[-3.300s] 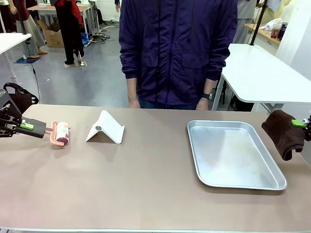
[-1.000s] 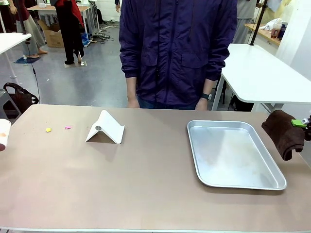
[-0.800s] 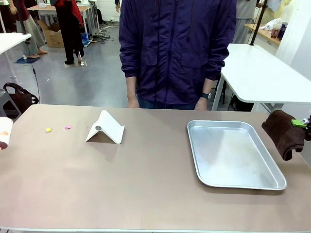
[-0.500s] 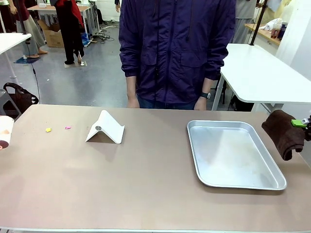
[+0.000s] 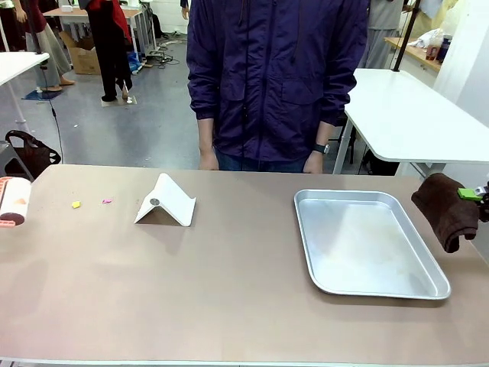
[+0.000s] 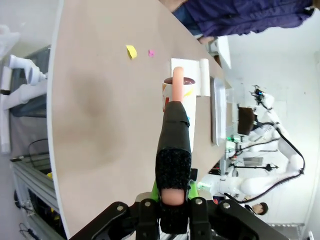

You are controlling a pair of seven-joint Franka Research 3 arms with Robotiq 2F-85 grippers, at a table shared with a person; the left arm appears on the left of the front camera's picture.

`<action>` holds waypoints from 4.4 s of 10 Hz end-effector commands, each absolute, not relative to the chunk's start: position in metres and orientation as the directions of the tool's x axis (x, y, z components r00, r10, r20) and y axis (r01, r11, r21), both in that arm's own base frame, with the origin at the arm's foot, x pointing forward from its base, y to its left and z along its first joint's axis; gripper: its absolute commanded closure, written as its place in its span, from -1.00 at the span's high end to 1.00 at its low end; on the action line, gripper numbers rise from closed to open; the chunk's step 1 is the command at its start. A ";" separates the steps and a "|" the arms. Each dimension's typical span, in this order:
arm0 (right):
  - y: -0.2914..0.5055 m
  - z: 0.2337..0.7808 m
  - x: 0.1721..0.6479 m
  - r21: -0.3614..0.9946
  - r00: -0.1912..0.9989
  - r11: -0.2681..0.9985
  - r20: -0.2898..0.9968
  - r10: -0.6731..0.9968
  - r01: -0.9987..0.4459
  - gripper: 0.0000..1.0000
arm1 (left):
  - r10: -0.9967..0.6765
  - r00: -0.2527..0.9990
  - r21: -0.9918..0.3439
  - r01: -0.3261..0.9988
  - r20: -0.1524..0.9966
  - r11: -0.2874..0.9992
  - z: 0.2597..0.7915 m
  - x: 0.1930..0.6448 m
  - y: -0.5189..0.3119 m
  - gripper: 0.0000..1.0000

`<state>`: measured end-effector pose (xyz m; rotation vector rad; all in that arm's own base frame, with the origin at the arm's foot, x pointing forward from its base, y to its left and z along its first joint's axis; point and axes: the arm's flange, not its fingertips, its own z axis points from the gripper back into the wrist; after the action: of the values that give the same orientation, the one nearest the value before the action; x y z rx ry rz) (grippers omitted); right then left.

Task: Clean the surface of the table.
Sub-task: Clean the area not pointed to by the person.

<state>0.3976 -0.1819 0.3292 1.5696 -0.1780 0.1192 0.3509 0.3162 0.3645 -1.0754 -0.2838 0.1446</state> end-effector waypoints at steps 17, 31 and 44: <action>-0.182 0.336 0.400 0.982 0.981 -0.019 0.188 -0.037 -0.189 -0.79 | 0.312 0.947 -0.622 -0.291 -0.079 0.727 0.338 0.482 0.218 -0.59; -0.182 0.336 0.400 0.982 0.981 -0.019 0.188 -0.037 -0.189 -0.79 | 0.104 0.994 -0.637 -0.097 -0.026 0.765 0.357 0.531 0.110 -0.59; -0.182 0.336 0.400 0.982 0.981 -0.019 0.188 -0.037 -0.189 -0.79 | 0.009 0.993 -0.845 0.092 0.114 0.527 0.389 0.273 0.231 -0.59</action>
<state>0.3988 -0.1827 0.3298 1.5682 -0.1784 0.1216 0.2636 0.2362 0.3811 -1.0395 -0.1034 -0.0666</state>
